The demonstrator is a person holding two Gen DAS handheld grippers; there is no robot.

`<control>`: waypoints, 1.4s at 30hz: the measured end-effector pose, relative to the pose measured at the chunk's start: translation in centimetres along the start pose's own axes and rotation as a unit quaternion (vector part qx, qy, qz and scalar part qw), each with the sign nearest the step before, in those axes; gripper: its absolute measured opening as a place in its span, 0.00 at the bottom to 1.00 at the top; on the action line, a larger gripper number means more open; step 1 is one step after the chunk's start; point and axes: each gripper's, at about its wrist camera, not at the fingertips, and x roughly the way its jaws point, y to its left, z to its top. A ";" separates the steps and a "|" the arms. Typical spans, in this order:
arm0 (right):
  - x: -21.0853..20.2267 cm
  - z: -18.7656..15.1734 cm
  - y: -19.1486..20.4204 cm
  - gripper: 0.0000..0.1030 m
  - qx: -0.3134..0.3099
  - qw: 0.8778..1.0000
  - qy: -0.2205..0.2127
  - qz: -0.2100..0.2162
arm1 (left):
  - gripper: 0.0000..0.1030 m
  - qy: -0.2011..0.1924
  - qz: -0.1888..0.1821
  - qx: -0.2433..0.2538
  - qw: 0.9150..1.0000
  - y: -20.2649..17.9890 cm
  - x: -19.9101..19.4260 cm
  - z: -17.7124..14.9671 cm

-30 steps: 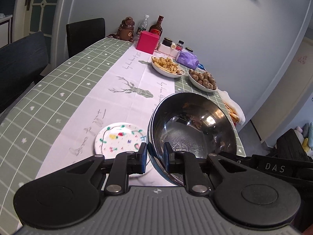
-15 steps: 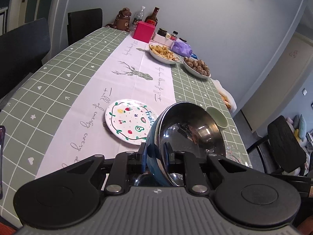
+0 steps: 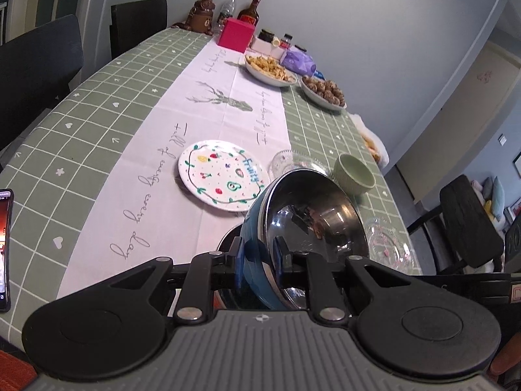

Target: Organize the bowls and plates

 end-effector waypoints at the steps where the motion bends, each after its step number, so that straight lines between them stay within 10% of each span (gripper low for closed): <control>1: 0.1 -0.1 -0.1 0.12 0.000 1.000 0.003 -0.001 | 0.20 0.009 0.001 0.000 1.000 0.1 0.2 0.0; 23: 1.5 0.4 -1.3 0.13 0.025 0.999 0.018 0.016 | 0.21 0.094 0.009 -0.015 0.995 1.6 2.6 -0.5; 42: 0.2 0.4 -1.8 0.32 0.013 0.999 0.010 0.030 | 0.51 0.030 0.009 -0.007 0.999 1.0 0.6 1.0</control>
